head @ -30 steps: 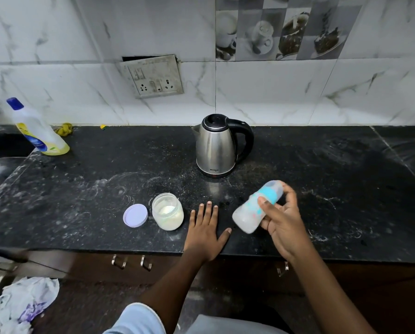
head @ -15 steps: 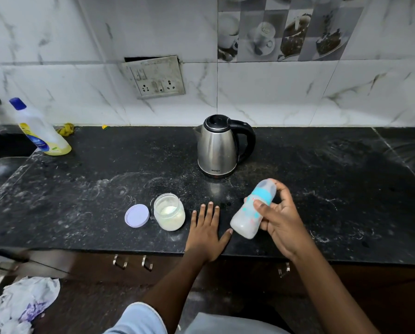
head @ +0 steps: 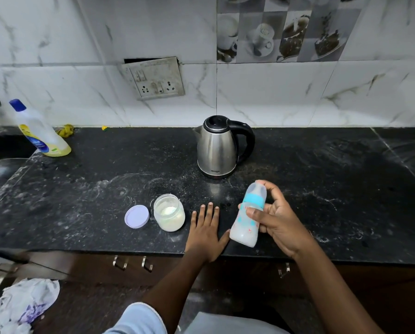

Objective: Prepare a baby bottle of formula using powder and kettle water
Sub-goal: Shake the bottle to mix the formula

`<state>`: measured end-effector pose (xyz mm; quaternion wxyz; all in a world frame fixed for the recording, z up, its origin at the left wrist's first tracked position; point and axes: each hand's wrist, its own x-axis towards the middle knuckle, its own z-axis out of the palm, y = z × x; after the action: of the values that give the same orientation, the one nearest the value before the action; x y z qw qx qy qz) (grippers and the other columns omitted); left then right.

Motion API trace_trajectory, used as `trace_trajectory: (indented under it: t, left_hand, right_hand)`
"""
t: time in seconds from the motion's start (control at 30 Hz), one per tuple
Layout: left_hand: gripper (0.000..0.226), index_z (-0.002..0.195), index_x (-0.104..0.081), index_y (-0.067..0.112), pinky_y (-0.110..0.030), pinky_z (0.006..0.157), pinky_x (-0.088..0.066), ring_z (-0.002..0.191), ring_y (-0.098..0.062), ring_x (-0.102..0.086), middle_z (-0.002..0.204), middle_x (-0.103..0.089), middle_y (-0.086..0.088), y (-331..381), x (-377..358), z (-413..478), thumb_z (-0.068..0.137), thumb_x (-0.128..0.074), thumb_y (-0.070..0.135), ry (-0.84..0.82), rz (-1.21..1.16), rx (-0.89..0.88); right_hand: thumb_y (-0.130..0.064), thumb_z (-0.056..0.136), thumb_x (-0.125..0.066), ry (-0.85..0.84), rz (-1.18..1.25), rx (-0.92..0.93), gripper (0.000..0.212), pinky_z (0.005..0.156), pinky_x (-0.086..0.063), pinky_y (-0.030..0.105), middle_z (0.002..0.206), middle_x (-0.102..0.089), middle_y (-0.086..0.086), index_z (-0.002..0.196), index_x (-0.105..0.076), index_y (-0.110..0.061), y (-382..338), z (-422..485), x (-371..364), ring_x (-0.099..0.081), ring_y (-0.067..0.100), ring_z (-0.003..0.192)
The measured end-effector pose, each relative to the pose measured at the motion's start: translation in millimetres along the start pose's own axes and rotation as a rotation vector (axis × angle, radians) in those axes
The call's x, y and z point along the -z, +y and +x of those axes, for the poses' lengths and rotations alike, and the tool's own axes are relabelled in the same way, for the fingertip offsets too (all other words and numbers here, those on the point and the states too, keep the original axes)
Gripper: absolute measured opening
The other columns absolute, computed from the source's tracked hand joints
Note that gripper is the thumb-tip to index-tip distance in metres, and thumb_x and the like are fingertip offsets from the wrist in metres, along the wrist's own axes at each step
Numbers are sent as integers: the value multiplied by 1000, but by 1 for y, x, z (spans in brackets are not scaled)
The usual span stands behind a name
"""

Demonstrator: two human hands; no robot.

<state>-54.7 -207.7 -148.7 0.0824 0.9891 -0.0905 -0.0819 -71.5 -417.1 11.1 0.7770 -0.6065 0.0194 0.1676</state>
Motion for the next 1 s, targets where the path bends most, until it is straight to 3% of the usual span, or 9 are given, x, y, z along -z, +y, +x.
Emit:
trace_trajectory:
  t: [0.2,0.3,0.37,0.43,0.53,0.67,0.8,0.9,1.0]
  left_hand:
    - [89,169,0,18,-49,130,13,163,-25,15,177,10,-4,3,0,-1,102,-19,73,34,-36,26]
    - [94,169,1,17,-50,130,11,163,-26,15,177,10,-6,2,0,0,97,-10,75,20,-11,17]
    - [99,169,4,15,-51,130,11,163,-28,17,177,12,-7,0,1,0,90,-3,75,-4,-1,-3]
    - [101,169,4,15,-51,130,12,162,-28,18,177,13,-8,0,1,-1,87,-2,74,-3,-2,-6]
    - [96,169,-1,16,-49,130,12,163,-27,14,177,8,-6,2,1,-1,93,-8,75,31,-20,18]
    - [90,169,-1,17,-49,130,13,163,-25,14,178,8,-5,3,0,-2,101,-18,73,42,-29,21]
    - [94,169,-2,17,-50,131,10,163,-26,13,178,7,-6,2,0,-1,96,-10,75,32,-20,17]
    - [100,169,0,15,-52,131,8,163,-27,15,177,9,-7,2,1,-1,90,-1,76,10,-21,5]
    - [96,169,0,16,-52,131,9,163,-27,14,177,8,-7,2,2,-1,94,-6,75,19,-11,17]
  right_hand:
    - [-3,93,-70,291,268,155,57,89,-62,53,116,-72,2,140,-48,-26,-5,8,-5,-72,23,110]
    - [-14,82,-85,132,72,83,73,90,-60,56,122,-72,18,141,-47,-34,-2,6,3,-71,31,111]
    - [-25,73,-93,-23,-98,-22,81,84,-59,48,122,-71,27,138,-49,-42,2,2,5,-72,34,105]
    - [-27,72,-91,-41,-130,-30,78,79,-57,43,119,-71,29,136,-50,-44,5,3,5,-71,33,100]
    - [-12,83,-85,130,141,57,70,88,-60,56,125,-69,26,140,-49,-33,5,8,1,-71,35,112]
    - [-6,93,-72,359,265,127,57,90,-61,57,132,-63,13,140,-47,-26,-3,13,7,-69,32,120]
    - [-12,84,-79,158,108,2,63,87,-62,56,132,-65,26,137,-51,-32,-3,5,13,-70,39,117]
    - [-15,80,-88,-38,-55,-75,73,96,-56,64,125,-68,31,138,-51,-38,1,2,12,-67,46,118]
    - [-11,82,-81,108,77,3,68,93,-58,61,127,-68,28,138,-50,-32,0,5,6,-67,44,120]
